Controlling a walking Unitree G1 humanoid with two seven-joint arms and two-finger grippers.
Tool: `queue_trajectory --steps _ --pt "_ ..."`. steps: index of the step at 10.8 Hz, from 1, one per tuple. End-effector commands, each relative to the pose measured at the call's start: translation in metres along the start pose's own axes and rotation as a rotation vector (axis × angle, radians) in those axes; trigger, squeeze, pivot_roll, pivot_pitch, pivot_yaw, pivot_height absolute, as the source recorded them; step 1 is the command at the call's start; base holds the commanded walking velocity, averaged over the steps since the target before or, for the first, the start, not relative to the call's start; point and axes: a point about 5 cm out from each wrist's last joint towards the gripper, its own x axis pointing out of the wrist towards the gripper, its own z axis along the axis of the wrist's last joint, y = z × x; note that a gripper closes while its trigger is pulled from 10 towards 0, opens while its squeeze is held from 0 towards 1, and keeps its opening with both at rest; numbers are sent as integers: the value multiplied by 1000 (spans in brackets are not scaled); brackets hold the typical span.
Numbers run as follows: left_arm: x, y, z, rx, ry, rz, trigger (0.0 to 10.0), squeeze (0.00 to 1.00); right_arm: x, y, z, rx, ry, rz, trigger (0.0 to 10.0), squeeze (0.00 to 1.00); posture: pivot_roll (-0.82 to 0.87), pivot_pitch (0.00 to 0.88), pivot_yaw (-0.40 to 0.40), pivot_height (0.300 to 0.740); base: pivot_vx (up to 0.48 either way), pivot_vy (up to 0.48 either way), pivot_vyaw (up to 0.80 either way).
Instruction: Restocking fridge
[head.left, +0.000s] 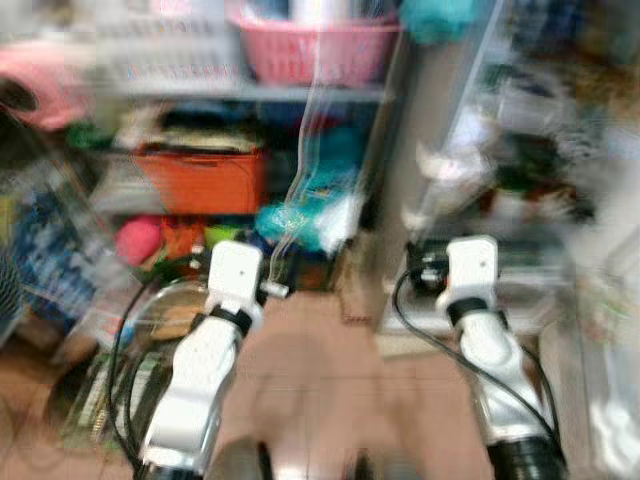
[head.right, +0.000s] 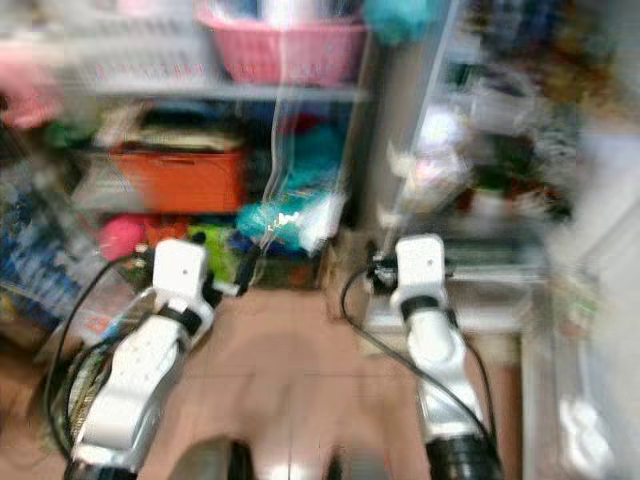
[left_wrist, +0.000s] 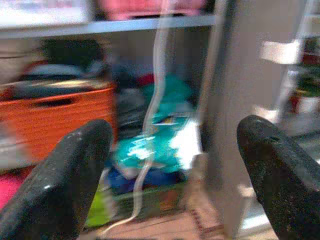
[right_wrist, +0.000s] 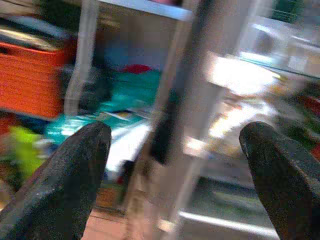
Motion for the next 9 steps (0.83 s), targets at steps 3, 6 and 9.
queue_trajectory --steps 3,6,9 --pt "-1 2 -5 7 28 8 10000 0 -1 1 -3 15 10 -10 10000 0 58 54 10 740 0 0 0" --pt "-4 6 -2 -9 -2 17 10000 0 -4 -2 -6 16 22 -48 10000 0 57 59 33 740 0 0 -677" --pt "-5 6 -2 -12 0 7 10000 0 -7 -4 -9 14 32 -62 10000 0 54 62 33 740 0 0 -800"
